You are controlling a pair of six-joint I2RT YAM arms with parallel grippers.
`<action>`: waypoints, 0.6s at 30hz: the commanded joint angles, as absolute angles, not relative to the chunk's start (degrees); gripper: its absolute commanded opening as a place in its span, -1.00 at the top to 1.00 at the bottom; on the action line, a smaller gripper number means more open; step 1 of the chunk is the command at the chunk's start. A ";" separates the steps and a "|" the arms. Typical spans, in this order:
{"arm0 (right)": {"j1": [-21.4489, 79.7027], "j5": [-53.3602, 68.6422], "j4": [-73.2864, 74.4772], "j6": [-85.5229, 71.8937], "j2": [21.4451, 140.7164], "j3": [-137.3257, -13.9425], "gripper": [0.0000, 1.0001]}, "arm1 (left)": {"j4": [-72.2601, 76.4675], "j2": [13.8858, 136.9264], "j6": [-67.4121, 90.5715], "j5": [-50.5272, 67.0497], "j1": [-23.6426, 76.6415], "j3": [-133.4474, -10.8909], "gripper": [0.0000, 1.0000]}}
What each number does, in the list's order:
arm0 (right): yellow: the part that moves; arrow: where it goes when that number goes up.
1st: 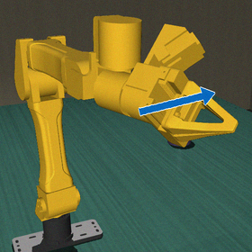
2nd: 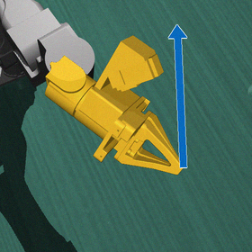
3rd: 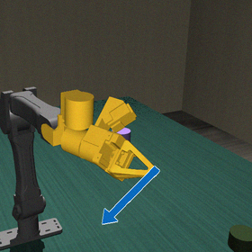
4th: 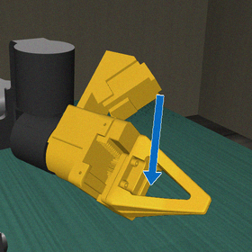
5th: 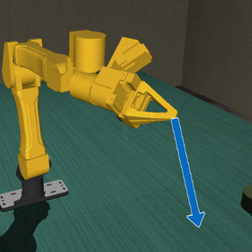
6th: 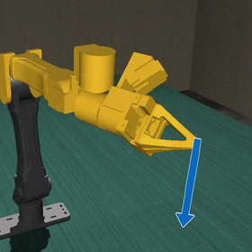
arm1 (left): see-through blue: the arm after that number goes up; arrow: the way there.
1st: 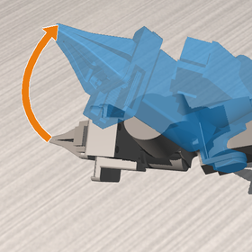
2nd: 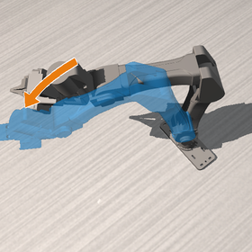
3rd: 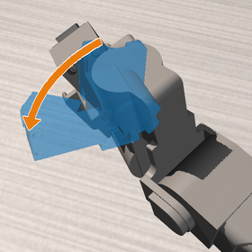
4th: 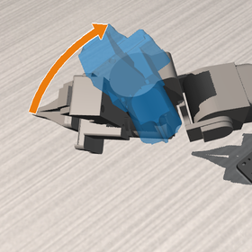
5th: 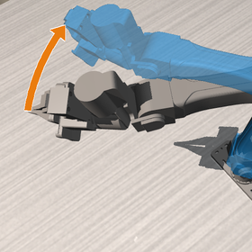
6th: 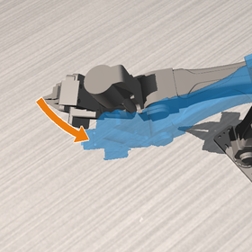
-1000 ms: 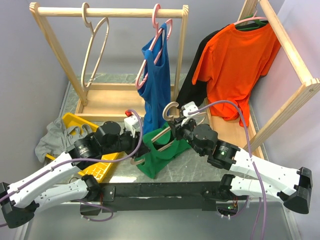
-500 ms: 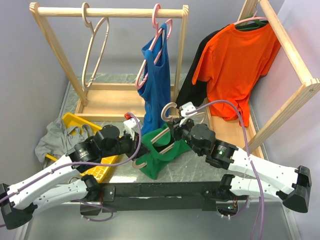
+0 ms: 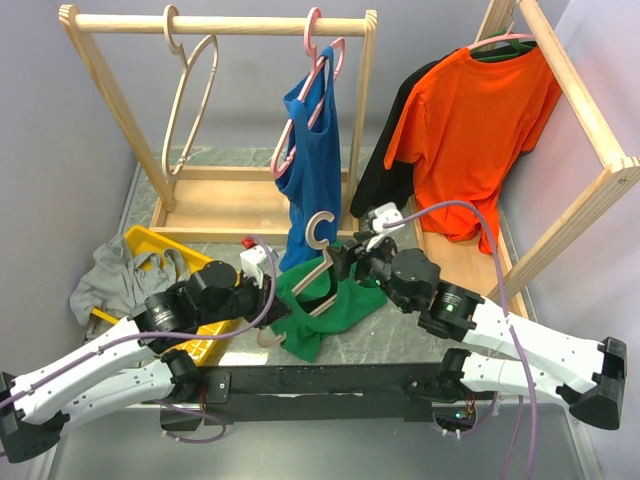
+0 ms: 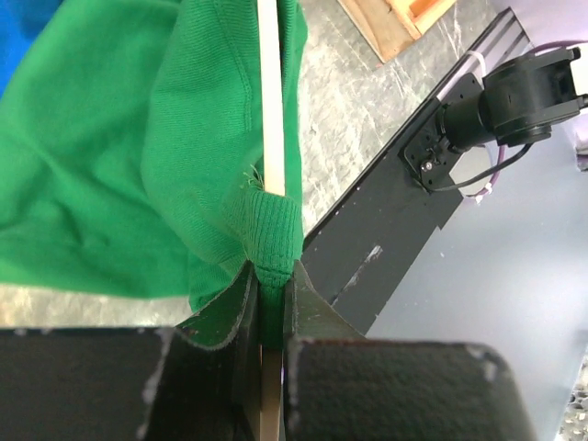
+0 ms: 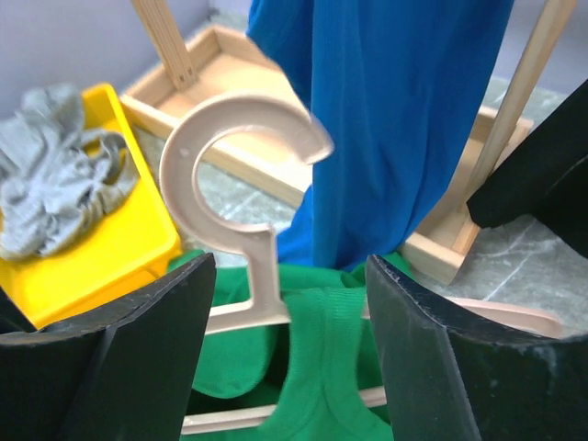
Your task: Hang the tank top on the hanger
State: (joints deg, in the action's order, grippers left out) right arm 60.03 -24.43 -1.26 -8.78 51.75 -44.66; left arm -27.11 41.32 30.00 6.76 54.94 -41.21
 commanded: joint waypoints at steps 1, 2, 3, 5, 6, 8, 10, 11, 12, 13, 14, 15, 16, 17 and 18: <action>60.03 -26.63 -2.46 -11.33 48.43 -45.79 -0.51 | -28.55 37.27 33.48 3.09 55.28 -42.27 0.98; 59.94 -26.72 -2.46 -11.69 48.34 -46.14 -0.51 | -29.70 37.00 34.18 2.21 55.28 -42.80 0.98; 59.77 -26.46 -2.55 -12.04 48.51 -47.01 -0.51 | -31.19 36.83 35.58 1.33 55.20 -44.02 0.98; 59.68 -25.93 -3.51 -12.30 49.48 -48.07 -0.52 | -35.93 36.57 37.86 0.09 55.20 -45.26 0.98; 59.59 -25.41 -3.86 -12.13 50.09 -49.47 -0.53 | -37.51 36.39 38.49 -2.09 55.28 -46.39 0.98; 59.59 -25.14 -4.22 -11.52 52.28 -51.06 -0.54 | -42.07 34.90 40.42 -4.47 55.28 -47.46 0.98; 59.41 -25.14 -4.31 -10.99 53.69 -53.52 -0.54 | -44.81 33.58 41.22 -5.79 55.20 -49.39 0.98; 59.50 -25.31 -4.57 -10.99 54.92 -54.13 -0.54 | -47.00 32.27 41.57 -6.67 55.20 -50.09 0.98; 59.33 -25.31 -4.83 -10.90 55.45 -55.10 -0.54 | -48.33 31.82 41.75 -7.11 55.20 -51.66 0.98; 59.15 -24.96 -5.09 -10.99 55.98 -55.46 -0.55 | -49.30 31.21 41.66 -7.38 55.20 -52.46 0.98; 58.98 -24.61 -5.79 -11.07 57.20 -55.81 -0.55 | -50.18 30.33 41.57 -7.82 55.28 -53.25 0.98; 58.71 -24.26 -6.32 -10.99 57.91 -56.59 -0.56 | -52.36 30.06 41.40 -8.17 55.28 -55.09 0.98; 58.45 -24.08 -6.94 -10.64 58.79 -56.95 -0.57 | -53.25 29.80 41.05 -8.26 55.28 -55.89 0.98; 58.10 -23.56 -7.90 -10.55 60.54 -58.00 -0.57 | -54.04 29.36 40.87 -8.44 55.28 -56.59 0.98; 57.40 -23.21 -8.17 -10.55 61.60 -58.62 -0.57 | -55.79 29.27 40.96 -9.22 55.20 -57.91 0.98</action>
